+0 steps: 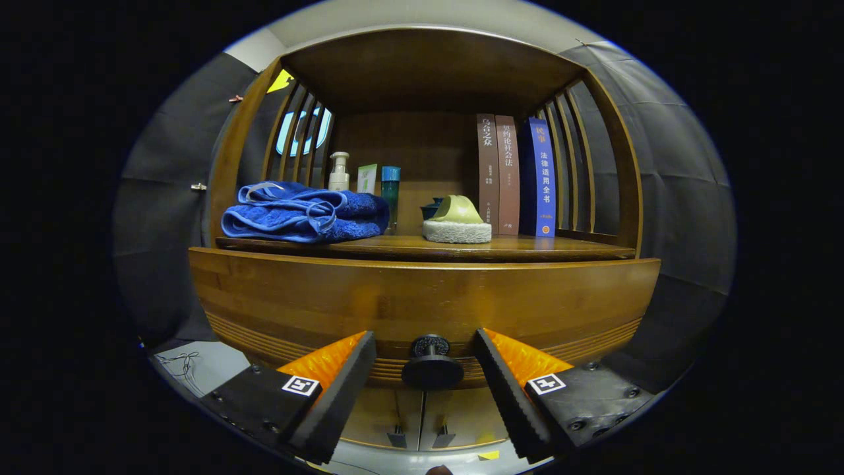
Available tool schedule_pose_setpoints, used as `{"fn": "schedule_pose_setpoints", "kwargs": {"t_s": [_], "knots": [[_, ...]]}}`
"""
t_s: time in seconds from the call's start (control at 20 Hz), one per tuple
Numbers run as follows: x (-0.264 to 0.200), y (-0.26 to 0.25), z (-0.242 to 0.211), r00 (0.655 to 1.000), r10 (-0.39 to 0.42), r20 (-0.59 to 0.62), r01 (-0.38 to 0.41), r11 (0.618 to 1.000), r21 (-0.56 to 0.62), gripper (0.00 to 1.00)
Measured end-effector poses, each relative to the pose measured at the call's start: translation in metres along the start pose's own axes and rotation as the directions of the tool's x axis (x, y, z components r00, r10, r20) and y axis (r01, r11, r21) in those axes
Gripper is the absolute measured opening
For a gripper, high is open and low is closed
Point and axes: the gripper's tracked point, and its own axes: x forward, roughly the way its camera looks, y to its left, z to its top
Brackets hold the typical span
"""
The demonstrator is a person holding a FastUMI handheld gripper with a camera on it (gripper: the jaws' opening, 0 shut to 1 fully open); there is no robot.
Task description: Pull open the drawer, take out the items inside it, and place them on the countertop above the cabinet.
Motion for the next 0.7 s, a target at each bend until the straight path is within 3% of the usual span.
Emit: {"fn": "schedule_pose_setpoints", "kwargs": {"t_s": [0.35,0.7], "knots": [[0.028,0.001,-0.001,1.000,0.000,-0.006,0.000,1.000,0.003,0.99],[0.027,-0.001,-0.005,1.000,-0.013,-0.002,0.013,1.000,-0.017,0.99]]}}
